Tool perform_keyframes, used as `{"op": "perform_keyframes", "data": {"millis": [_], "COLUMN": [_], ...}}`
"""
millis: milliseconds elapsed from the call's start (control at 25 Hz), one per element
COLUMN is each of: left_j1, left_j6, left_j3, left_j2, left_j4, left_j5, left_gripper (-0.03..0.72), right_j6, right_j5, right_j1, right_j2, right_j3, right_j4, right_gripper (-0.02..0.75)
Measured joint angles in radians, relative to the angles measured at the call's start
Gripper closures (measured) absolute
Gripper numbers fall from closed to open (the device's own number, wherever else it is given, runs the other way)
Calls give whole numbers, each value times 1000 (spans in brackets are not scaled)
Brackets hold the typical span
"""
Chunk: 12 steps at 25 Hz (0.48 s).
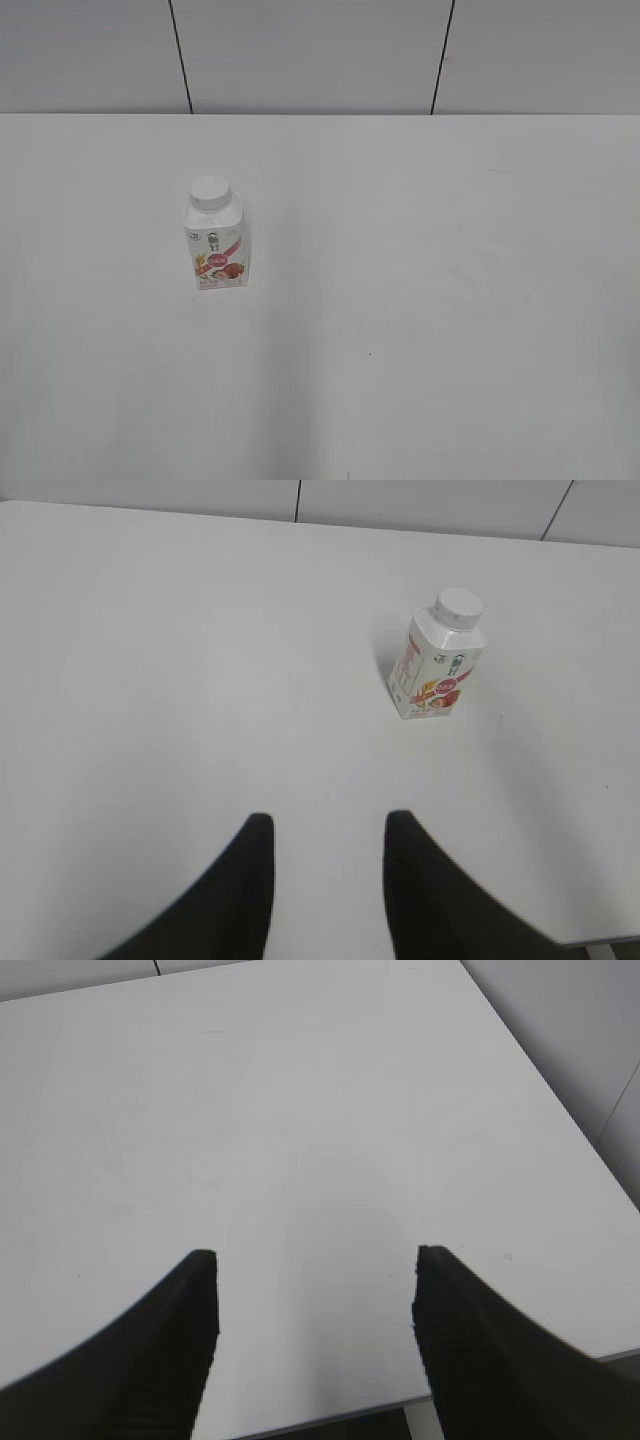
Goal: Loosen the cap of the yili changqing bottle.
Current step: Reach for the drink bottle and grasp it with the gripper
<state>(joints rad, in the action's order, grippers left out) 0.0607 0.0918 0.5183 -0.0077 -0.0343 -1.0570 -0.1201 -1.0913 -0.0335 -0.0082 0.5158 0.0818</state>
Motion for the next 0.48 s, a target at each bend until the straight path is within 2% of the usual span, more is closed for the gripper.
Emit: {"op": "perform_keyframes", "data": {"millis": [480], "left_j1": [0], "left_j6": [0], "left_j3": [0], "left_j2": [0], "left_j4": [0], "left_j5": [0], "left_gripper": [449], "right_j6": [0], "right_j5": [0], "right_j1": [0], "right_j2": [0], "right_j3": [0], "right_j4": [0], "right_gripper": [246]}}
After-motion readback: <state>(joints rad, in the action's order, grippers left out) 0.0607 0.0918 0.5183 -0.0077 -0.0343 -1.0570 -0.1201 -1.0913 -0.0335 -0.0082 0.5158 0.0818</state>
